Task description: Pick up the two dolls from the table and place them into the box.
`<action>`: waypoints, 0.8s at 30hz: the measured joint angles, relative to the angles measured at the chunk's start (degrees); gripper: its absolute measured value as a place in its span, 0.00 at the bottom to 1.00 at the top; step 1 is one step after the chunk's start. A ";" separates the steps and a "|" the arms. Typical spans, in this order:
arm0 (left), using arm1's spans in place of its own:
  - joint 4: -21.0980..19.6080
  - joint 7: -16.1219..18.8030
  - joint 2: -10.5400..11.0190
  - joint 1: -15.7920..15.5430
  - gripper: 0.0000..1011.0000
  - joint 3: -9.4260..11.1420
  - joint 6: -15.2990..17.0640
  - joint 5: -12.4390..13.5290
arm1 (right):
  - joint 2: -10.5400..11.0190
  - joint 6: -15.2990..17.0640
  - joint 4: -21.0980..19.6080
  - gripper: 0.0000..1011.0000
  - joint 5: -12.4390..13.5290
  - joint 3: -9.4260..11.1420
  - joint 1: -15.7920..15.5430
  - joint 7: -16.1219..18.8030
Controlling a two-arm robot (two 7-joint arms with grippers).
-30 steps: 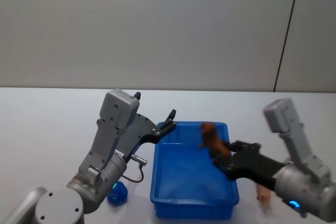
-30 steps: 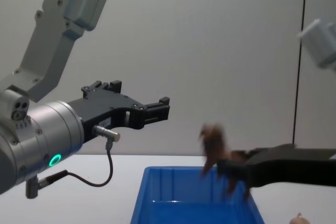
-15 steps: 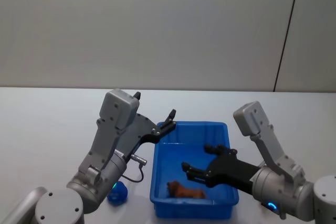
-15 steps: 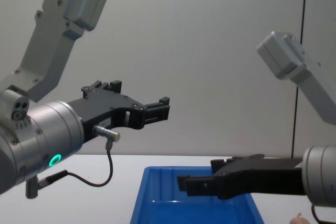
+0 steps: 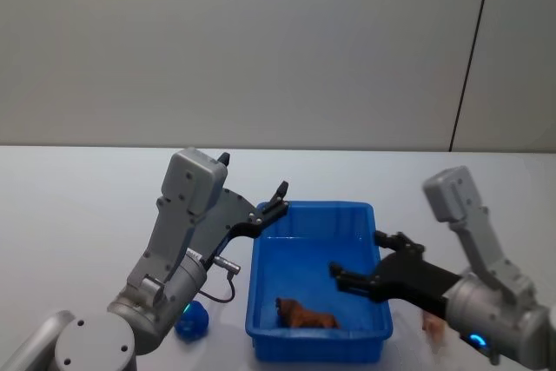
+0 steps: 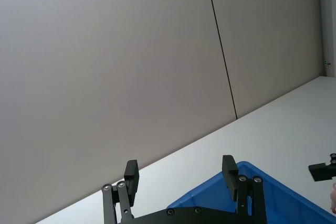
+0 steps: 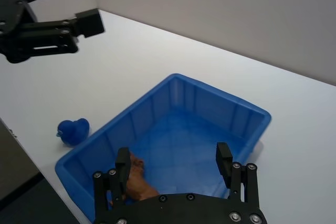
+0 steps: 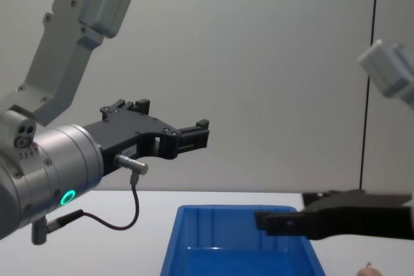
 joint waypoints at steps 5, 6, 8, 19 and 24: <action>0.00 0.00 0.00 0.00 0.99 0.00 0.00 0.00 | 1.55 -0.19 -0.77 0.99 1.55 1.10 -1.45 -1.27; 0.00 0.00 0.00 0.00 0.99 0.00 0.00 0.00 | 1.85 -0.20 -0.93 0.99 1.75 1.29 -1.68 -1.47; 0.00 0.00 0.00 0.00 0.99 0.00 0.00 0.00 | 2.74 -0.22 -1.35 0.99 2.56 1.80 -2.55 -2.24; 0.00 0.00 0.00 0.00 0.99 0.00 0.00 0.00 | 5.04 -0.18 -2.22 0.99 4.21 3.13 -5.33 -4.86; 0.00 0.00 0.00 0.00 0.99 0.00 0.00 0.00 | 5.62 -0.12 -2.23 0.99 4.56 3.49 -6.16 -6.36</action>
